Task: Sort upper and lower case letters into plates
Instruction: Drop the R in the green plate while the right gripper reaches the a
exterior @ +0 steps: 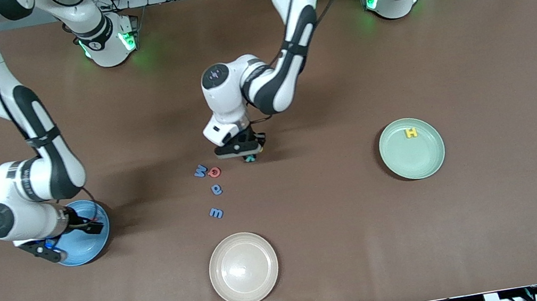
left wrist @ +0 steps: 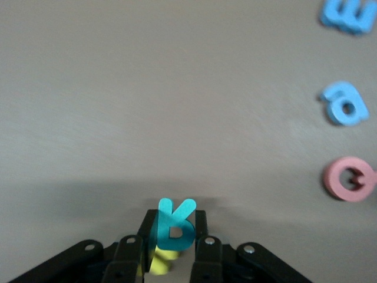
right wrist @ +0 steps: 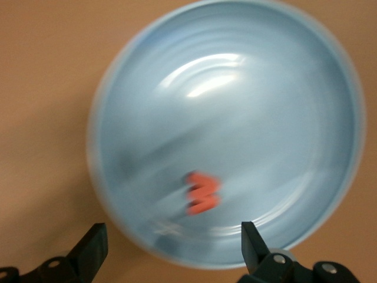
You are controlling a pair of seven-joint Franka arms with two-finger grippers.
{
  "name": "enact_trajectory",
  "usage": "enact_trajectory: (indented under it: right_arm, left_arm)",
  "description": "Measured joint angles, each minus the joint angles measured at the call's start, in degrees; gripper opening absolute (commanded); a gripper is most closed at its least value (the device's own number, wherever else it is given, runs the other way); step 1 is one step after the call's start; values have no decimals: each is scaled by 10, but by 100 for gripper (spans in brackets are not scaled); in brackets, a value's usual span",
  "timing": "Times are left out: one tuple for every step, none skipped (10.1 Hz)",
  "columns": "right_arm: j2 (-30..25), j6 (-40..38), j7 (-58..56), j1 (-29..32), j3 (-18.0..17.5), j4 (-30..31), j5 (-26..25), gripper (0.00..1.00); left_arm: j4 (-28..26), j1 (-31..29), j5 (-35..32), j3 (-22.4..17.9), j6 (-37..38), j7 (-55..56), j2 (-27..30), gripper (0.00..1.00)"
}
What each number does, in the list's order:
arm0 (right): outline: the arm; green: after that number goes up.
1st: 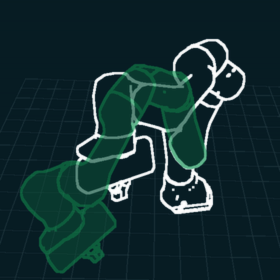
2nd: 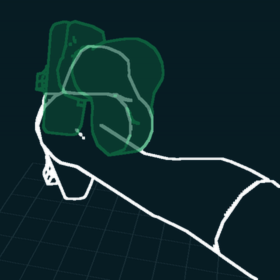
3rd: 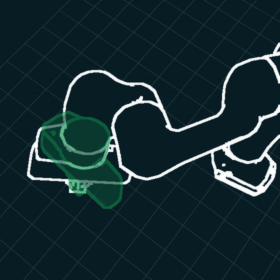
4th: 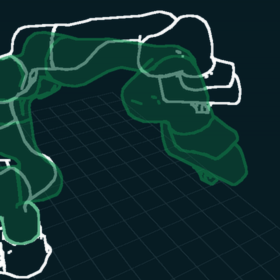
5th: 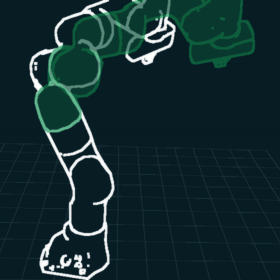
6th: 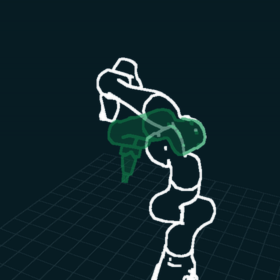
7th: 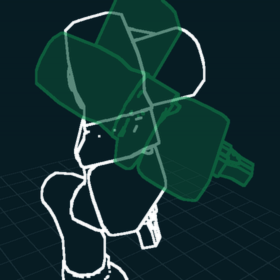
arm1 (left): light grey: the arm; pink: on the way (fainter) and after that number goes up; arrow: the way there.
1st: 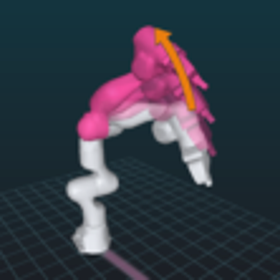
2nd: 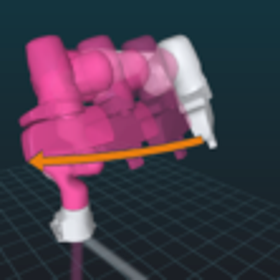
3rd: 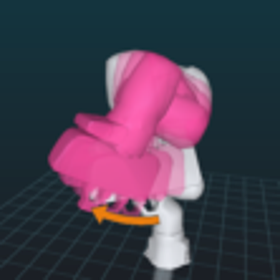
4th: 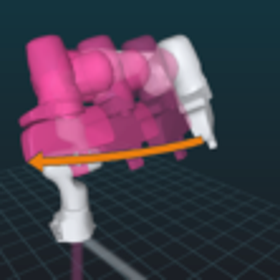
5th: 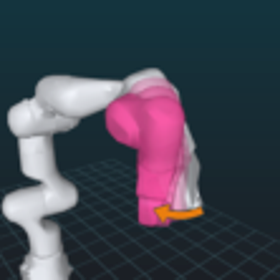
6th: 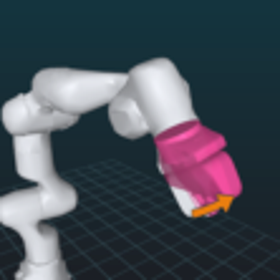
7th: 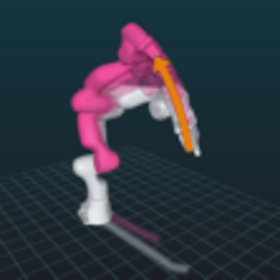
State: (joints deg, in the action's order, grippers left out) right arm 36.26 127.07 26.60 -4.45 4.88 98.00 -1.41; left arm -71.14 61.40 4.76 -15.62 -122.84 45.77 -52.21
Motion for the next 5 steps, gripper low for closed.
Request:
enact_trajectory:
  right_arm:
    - [0, 2, -15, -28, -2, -3, 0, 100]
    - [0, 4, -44, -62, -4, -14, 0, 100]
    - [-1, 4, -65, -102, -6, -27, 1, 100]
    - [-1, 4, -84, -136, -8, -37, 1, 100]
    - [0, 7, -101, -158, -17, -40, 1, 100]
  left_arm:
    - [1, -21, 12, -1, 49, -50, 26, 3]
    - [-1, -47, 16, -2, 101, -117, 55, 4]
    - [-9, -74, 17, -4, 151, -186, 79, 6]
    - [-23, -101, 17, -4, 184, -246, 92, 6]
    - [-43, -124, 12, -4, 195, -299, 95, 6]
